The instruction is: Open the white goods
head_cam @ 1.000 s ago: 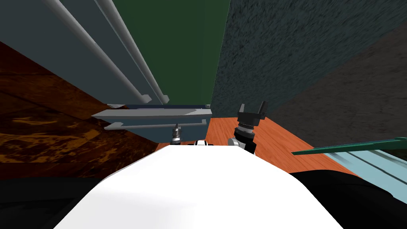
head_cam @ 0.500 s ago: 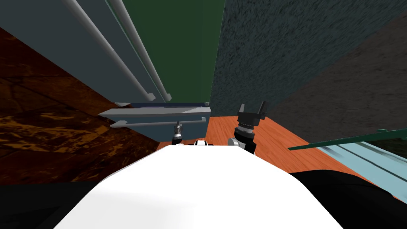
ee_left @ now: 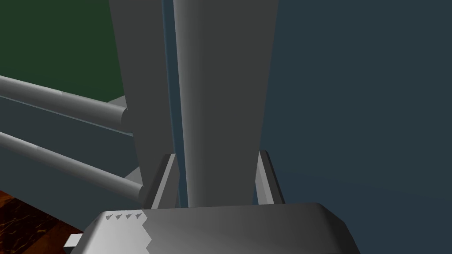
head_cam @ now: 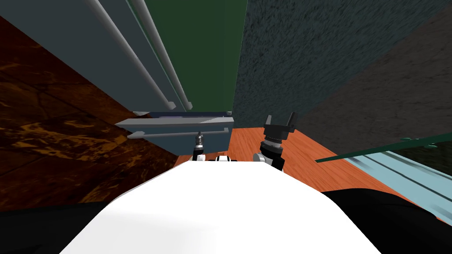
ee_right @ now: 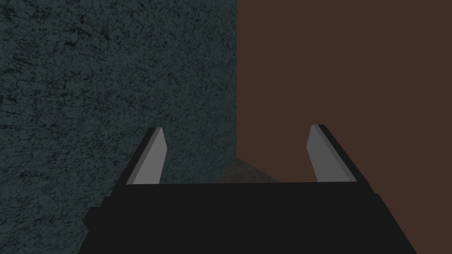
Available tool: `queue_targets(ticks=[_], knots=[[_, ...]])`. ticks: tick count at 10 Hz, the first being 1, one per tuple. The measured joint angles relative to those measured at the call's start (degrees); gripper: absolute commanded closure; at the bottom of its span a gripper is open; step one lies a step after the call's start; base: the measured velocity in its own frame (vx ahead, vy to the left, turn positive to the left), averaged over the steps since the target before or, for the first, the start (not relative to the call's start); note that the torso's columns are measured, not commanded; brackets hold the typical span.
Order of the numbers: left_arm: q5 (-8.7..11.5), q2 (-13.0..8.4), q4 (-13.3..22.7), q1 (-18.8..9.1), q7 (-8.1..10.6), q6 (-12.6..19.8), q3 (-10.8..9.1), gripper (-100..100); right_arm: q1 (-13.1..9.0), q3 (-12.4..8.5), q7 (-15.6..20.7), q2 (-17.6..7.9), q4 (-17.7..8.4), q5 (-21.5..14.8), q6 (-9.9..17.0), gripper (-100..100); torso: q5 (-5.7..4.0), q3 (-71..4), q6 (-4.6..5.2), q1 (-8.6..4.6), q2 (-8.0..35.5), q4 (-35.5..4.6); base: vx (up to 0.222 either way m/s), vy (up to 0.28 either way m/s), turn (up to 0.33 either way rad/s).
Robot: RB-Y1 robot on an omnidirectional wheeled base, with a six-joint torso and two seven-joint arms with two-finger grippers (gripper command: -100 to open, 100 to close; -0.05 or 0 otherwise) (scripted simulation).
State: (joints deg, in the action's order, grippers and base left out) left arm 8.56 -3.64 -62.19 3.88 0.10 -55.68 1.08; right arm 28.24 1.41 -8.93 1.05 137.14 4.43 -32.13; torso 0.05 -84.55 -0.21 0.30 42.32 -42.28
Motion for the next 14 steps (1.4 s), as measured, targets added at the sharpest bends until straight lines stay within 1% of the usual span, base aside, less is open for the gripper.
queue_targets(ticks=[1, 2, 4, 6, 7, 8, 9, 11, 12, 13, 14], knots=[[-0.04, 0.16, 1.19, -1.12, -0.15, 0.02, -0.18, 100, 0.01, 0.0, 0.0, 0.0, 0.0, 0.0, 0.0, 0, 0.0, -0.05, 0.04, -0.06, -0.1, 0.01, -0.13, 0.005, -0.024], [-0.16, 0.43, 3.24, -3.11, -0.23, -0.43, -1.03, 100, -0.01, 0.0, 0.0, 0.0, 0.0, 0.0, 0.0, 0, 0.03, 0.05, 0.04, -0.06, 0.07, 0.03, -0.132, -0.003, -0.014], [-0.39, 0.8, 6.17, -6.24, -0.33, -0.41, -2.42, 100, -0.01, 0.0, 0.0, 0.0, 0.0, 0.0, 0.0, 0, -0.01, 0.09, 0.04, -0.1, 0.16, -0.06, -0.15, 0.01, -0.023], [-0.51, 1.17, 9.91, -9.26, -0.49, -0.88, -3.08, 100, 0.01, 0.0, 0.0, 0.0, 0.0, 0.0, 0.0, 0, -0.05, -0.08, 0.07, -0.1, -0.14, -0.09, -0.082, 0.013, -0.006], [-0.64, 1.49, 11.88, -11.12, -0.69, -1.15, -3.95, 100, 0.0, 0.0, 0.0, 0.0, 0.0, 0.0, 0.0, 0, -0.04, -0.02, 0.08, -0.17, -0.01, -0.04, -0.116, 0.003, -0.012], [-0.67, 1.52, 13.63, -12.81, -0.7, -1.23, -4.49, 100, 0.0, 0.0, 0.0, 0.0, 0.0, 0.0, 0.0, 0, -0.04, 0.03, 0.11, -0.2, 0.06, -0.05, -0.063, 0.006, -0.001], [-0.65, 1.48, 14.61, -13.87, -0.63, -1.01, -4.68, 100, 0.01, 0.0, 0.0, 0.0, 0.0, 0.0, 0.0, 0, -0.1, -0.01, 0.13, -0.23, -0.01, -0.14, -0.112, 0.014, -0.019], [-0.84, 1.93, 18.24, -17.3, -0.88, -1.46, -6.07, 100, 0.0, 0.0, 0.0, 0.0, 0.0, 0.0, 0.0, 0, -0.07, 0.13, 0.21, -0.31, 0.22, -0.15, -0.099, 0.004, 0.0], [-0.87, 2.09, 18.75, -17.97, -0.98, -1.13, -6.21, 100, 0.01, 0.0, 0.0, 0.0, 0.0, 0.0, 0.0, 0, -0.15, 0.05, 0.24, -0.41, 0.09, -0.25, -0.112, 0.007, -0.023], [-1.05, 2.38, 19.17, -18.85, -1.07, -0.74, -6.95, 100, 0.0, 0.0, 0.0, 0.0, 0.0, 0.0, 0.0, 0, -0.16, 0.14, 0.24, -0.44, 0.28, -0.27, -0.124, 0.009, -0.021], [-1.08, 2.35, 20.84, -20.29, -1.0, -1.01, -7.49, 100, 0.0, 0.0, 0.0, 0.0, 0.0, 0.0, 0.0, 0, -0.16, 0.19, 0.24, -0.43, 0.33, -0.3, -0.06, 0.005, 0.009]])
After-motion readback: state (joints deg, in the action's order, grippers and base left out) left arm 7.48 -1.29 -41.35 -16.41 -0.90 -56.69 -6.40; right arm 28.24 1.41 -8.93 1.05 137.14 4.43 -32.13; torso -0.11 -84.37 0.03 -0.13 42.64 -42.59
